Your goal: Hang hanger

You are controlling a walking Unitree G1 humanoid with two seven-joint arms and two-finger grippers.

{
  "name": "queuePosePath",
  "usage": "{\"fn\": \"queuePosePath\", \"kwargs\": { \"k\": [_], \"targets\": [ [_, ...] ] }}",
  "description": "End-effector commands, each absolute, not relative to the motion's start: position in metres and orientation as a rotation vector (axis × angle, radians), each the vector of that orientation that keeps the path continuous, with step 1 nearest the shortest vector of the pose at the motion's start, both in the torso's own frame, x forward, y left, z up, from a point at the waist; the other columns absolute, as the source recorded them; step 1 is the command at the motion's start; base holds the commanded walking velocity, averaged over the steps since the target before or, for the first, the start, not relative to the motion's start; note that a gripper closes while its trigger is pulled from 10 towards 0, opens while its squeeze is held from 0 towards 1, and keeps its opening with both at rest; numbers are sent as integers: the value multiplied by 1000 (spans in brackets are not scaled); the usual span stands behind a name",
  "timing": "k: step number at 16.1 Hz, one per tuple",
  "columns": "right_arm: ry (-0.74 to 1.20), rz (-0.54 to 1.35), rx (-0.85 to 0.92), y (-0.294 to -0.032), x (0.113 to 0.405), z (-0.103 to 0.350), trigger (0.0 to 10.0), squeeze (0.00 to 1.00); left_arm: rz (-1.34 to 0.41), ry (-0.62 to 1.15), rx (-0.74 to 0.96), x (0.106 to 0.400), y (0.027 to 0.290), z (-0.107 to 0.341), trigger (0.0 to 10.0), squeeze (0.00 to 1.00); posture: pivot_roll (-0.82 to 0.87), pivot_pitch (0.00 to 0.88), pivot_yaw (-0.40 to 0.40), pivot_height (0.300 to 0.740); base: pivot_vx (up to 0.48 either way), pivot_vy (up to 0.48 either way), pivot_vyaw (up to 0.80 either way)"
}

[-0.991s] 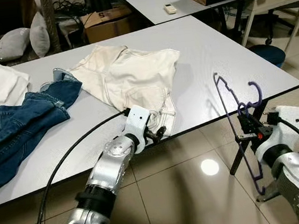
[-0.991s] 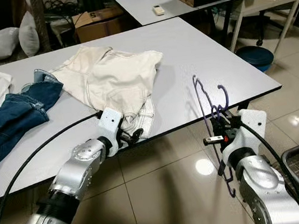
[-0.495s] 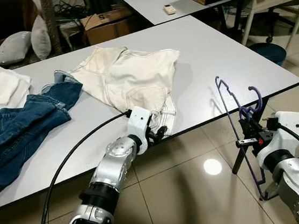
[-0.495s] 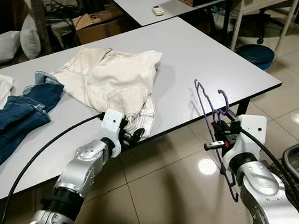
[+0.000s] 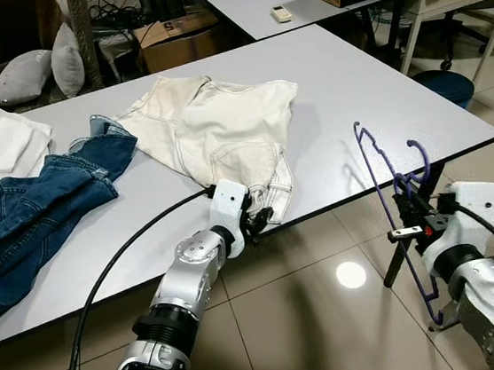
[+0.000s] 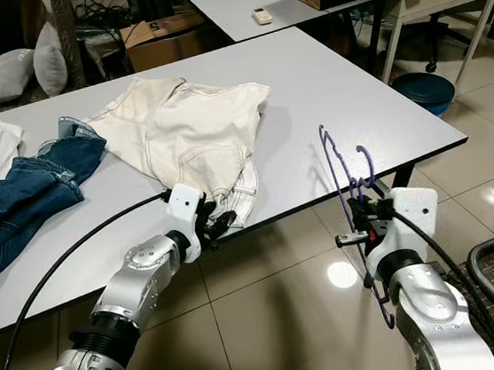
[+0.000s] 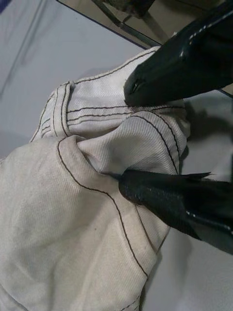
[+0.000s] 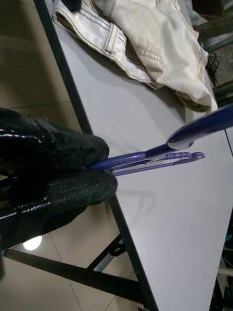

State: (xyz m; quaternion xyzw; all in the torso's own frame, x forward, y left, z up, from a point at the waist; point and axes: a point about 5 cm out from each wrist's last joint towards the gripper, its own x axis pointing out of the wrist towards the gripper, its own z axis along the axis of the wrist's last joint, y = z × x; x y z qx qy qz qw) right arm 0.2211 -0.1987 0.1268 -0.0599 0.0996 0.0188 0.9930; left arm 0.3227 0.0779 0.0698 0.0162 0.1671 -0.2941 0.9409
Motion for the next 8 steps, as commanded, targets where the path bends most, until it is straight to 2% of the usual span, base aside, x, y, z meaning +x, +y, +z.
{"fn": "queuePosePath", "kwargs": {
  "k": [1, 8],
  "targets": [
    [174, 51, -132, -196, 224, 131, 10000, 0, -592, 370, 30, 323, 81, 65, 0, 0, -113, 0, 100, 740, 0, 0, 0],
    [165, 36, -148, -200, 222, 131, 10000, 0, -597, 306, -26, 329, 83, 77, 0, 0, -122, 0, 104, 740, 0, 0, 0]
  ]
}}
